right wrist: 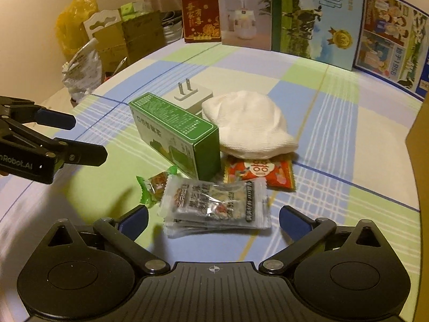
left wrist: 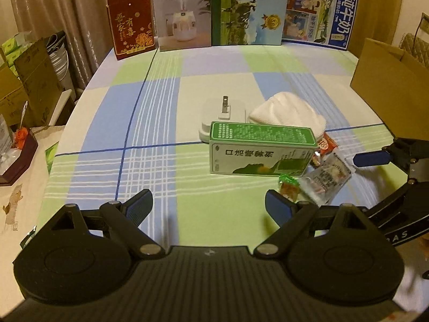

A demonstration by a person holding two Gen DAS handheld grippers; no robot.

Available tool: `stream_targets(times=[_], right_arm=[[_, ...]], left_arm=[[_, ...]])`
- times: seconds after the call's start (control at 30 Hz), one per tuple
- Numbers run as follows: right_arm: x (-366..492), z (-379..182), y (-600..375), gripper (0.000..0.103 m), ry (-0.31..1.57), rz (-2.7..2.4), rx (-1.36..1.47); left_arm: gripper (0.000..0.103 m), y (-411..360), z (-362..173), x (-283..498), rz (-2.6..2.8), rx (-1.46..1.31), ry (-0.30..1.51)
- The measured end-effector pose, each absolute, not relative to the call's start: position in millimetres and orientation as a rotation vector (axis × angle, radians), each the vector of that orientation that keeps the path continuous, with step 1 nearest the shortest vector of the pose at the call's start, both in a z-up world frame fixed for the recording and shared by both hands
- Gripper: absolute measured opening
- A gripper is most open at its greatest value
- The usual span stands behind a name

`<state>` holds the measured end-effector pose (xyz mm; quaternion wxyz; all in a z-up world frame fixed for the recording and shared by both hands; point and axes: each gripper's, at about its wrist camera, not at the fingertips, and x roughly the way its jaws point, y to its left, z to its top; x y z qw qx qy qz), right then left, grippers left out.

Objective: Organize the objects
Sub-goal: 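Grasp the clear snack packet with the right tool while the left tool grasps the green candy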

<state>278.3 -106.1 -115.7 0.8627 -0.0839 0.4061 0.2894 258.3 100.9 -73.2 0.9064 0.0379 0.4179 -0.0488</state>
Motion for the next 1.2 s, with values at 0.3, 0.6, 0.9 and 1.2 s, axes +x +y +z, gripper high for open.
stream_targets(times=[0.3, 0.6, 0.9, 1.2], right_arm=[[281, -114, -112, 0.080, 0.853, 0.552, -0.185], [280, -103, -142, 0.072, 0.883, 0.447, -0.171], [289, -106, -169, 0.087, 0.922, 0.388, -0.157], [301, -113, -176, 0.100, 0.933, 0.380, -0.145]], left_arm=[[0.088, 98, -78, 260, -0.102, 0.092, 0.880], [0.077, 69, -87, 266, -0.212, 0.125, 0.892], [0.066, 43, -102, 277, -0.271, 0.165, 0.912], [0.050, 39, -112, 286, -0.284, 0.146, 0.919]])
